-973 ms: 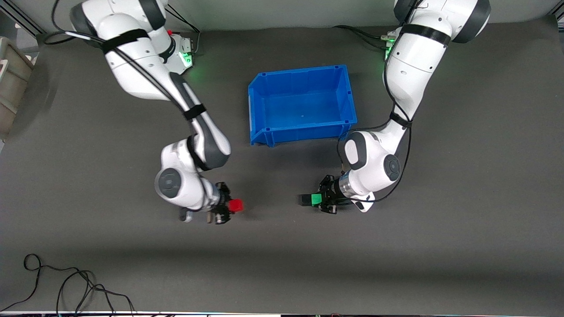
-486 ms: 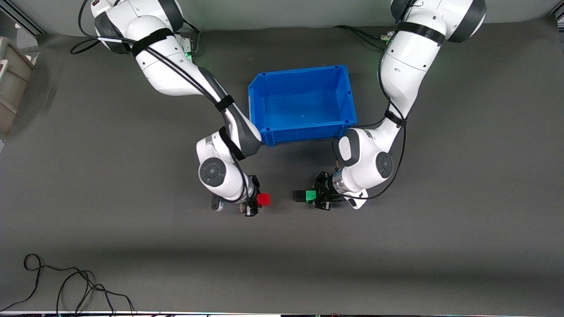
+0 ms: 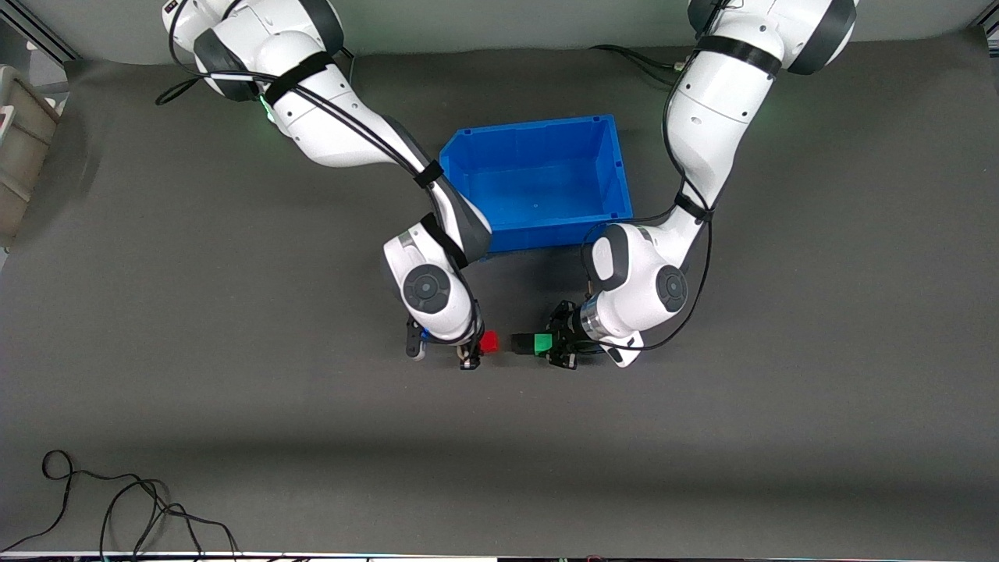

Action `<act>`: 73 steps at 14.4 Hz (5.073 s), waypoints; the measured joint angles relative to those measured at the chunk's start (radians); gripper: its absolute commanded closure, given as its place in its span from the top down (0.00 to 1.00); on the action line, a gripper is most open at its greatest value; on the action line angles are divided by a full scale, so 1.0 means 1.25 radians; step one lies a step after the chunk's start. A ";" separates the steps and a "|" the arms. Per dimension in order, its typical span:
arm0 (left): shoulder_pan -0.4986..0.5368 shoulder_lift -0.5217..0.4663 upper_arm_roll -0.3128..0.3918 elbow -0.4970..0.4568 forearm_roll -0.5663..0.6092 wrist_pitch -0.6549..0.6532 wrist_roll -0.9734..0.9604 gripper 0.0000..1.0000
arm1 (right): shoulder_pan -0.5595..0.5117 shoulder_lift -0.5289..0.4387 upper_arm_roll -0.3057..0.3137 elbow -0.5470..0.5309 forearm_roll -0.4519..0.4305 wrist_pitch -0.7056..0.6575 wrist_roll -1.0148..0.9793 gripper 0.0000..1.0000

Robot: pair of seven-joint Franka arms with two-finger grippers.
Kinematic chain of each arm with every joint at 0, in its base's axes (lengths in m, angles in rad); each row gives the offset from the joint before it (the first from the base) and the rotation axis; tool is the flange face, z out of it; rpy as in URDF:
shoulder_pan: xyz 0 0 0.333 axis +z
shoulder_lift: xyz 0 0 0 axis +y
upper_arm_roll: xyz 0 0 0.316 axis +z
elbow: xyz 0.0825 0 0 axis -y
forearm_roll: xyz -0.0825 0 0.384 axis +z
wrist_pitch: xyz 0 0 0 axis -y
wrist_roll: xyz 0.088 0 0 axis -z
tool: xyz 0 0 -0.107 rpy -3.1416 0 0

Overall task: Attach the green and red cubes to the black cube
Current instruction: 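Set the red and green cubes against the black cube with both grippers, then open the left gripper and lift it away from the green cube, then open the right gripper and withdraw it from the red cube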

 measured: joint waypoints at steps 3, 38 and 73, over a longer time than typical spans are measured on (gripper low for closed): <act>0.000 0.000 0.000 0.000 0.000 0.000 -0.001 0.77 | 0.002 0.012 0.000 0.007 0.000 0.000 0.000 0.00; 0.493 -0.342 0.053 -0.020 0.516 -0.654 0.598 1.00 | 0.025 0.097 -0.008 0.133 -0.016 -0.003 0.043 1.00; 0.400 -0.586 0.048 0.080 0.659 -0.837 1.114 1.00 | -0.395 -0.609 -0.139 -0.108 -0.055 -0.645 -1.550 0.89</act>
